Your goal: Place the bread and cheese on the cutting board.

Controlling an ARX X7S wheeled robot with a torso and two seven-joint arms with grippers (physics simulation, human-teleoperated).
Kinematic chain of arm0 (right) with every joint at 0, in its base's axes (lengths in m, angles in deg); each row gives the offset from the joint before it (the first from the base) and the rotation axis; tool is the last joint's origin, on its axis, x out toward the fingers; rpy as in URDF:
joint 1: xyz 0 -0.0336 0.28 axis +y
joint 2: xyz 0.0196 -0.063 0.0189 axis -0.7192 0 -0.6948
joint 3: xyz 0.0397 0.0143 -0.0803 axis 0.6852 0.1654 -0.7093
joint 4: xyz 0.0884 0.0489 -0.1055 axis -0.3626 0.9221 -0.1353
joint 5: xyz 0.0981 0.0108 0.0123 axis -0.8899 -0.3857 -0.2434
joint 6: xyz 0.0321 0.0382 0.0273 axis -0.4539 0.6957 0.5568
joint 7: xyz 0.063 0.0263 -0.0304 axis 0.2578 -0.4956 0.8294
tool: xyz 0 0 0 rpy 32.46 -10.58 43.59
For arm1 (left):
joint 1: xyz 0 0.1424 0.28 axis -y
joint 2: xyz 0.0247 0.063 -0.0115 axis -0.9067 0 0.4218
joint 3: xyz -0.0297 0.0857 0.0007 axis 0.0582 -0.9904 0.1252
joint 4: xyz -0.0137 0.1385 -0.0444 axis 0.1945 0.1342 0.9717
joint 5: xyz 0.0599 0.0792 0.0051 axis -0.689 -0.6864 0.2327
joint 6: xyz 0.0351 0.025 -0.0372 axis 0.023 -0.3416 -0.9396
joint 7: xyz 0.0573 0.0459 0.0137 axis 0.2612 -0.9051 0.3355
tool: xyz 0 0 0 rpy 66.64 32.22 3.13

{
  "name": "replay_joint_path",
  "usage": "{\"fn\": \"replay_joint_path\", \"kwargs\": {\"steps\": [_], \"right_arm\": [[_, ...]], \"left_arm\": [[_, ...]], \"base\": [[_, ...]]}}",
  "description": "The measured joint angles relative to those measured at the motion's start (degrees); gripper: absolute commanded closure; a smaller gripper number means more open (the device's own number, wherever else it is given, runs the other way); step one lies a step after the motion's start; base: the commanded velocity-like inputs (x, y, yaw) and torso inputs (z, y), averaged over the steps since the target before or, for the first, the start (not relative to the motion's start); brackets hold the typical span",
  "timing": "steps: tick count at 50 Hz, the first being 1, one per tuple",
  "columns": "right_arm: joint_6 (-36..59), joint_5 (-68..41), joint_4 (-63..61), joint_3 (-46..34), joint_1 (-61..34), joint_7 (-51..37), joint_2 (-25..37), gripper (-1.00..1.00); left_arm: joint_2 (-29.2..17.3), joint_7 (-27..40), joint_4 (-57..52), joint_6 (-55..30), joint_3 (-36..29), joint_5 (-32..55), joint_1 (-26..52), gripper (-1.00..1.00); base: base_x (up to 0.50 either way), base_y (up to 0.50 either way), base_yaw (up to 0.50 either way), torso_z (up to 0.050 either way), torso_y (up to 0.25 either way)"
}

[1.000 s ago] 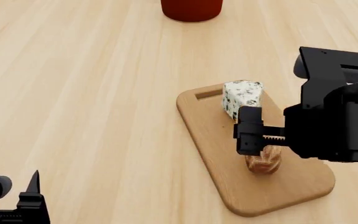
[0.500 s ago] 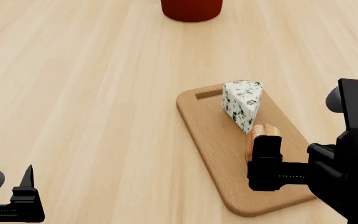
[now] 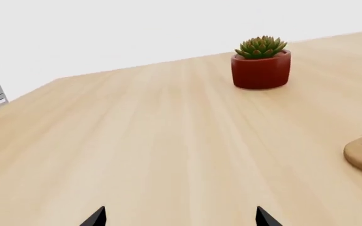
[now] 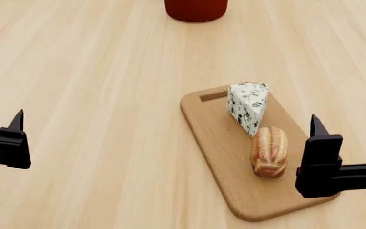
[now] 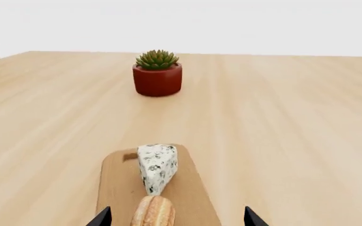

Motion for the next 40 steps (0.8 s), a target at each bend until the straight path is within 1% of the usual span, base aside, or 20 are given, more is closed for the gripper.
{"fn": "replay_joint_path", "kwargs": {"steps": [7, 15, 21, 27, 40], "right_arm": [[5.35, -2.53, 0.79, 1.15, -7.97, 0.34, 1.5, -1.0], [14.87, -5.39, 4.84, -0.13, -21.46, -0.13, -0.45, -1.0], [23.12, -6.68, 10.64, -2.82, -33.37, -0.41, -4.33, -1.0], [30.54, -5.88, 17.63, -6.08, -45.39, 0.36, -9.53, -1.0], [39.62, 0.72, 30.59, -11.98, -63.85, 5.67, -18.73, -1.0]], "left_arm": [[-1.4, -2.01, 3.38, -3.92, -2.09, 0.75, 9.24, -1.0], [-2.01, -2.88, 5.53, -6.71, -3.16, 1.39, 14.92, -1.0], [-2.02, -3.06, 6.86, -7.78, -3.43, 1.59, 18.09, -1.0], [-1.71, -3.35, 8.52, -8.4, -4.57, 1.29, 21.74, -1.0], [-0.31, -5.54, 14.52, -9.19, -8.63, 0.03, 33.82, -1.0]], "base": [[0.0, 0.0, 0.0, 0.0, 0.0], [0.0, 0.0, 0.0, 0.0, 0.0], [0.0, 0.0, 0.0, 0.0, 0.0], [0.0, 0.0, 0.0, 0.0, 0.0], [0.0, 0.0, 0.0, 0.0, 0.0]]}}
